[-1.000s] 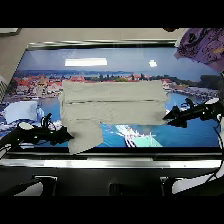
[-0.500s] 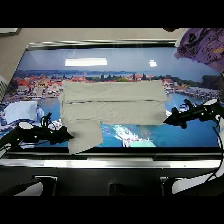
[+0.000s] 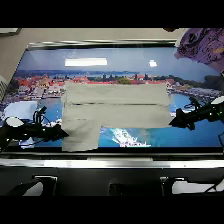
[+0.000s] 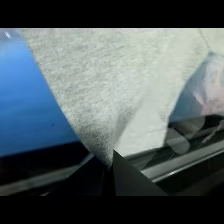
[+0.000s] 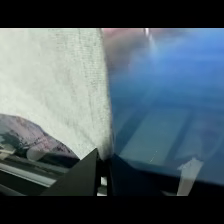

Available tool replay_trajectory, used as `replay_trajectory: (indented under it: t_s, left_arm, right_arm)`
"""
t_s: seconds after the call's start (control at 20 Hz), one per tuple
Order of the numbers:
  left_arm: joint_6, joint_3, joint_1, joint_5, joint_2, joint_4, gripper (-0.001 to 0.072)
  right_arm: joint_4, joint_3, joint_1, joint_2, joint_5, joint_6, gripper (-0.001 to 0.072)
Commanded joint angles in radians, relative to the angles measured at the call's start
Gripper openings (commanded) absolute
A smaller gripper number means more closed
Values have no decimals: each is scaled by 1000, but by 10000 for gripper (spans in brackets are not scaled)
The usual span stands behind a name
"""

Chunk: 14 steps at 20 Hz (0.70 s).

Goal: Fold the clothes and pants, and hang the long-sleeved shirts on hangers.

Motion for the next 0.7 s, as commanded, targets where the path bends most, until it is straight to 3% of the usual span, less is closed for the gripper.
replay_trajectory:
  t_s: [0.0,0.1,0.25,0.65]
  left_arm:
    - [-83,1,2,-109,153,52,19]
    - [-124,1,1,-124,236,58,19]
    - [-139,6,-15,-121,271,58,19]
    - [-134,150,-85,68,79,54,19]
  right_arm:
    - [-43,-216,0,195,-19,27,31]
    - [-105,-344,0,323,-34,59,31]
    - [-153,-349,0,438,-111,130,31]
    - [-100,-81,0,305,-179,155,30]
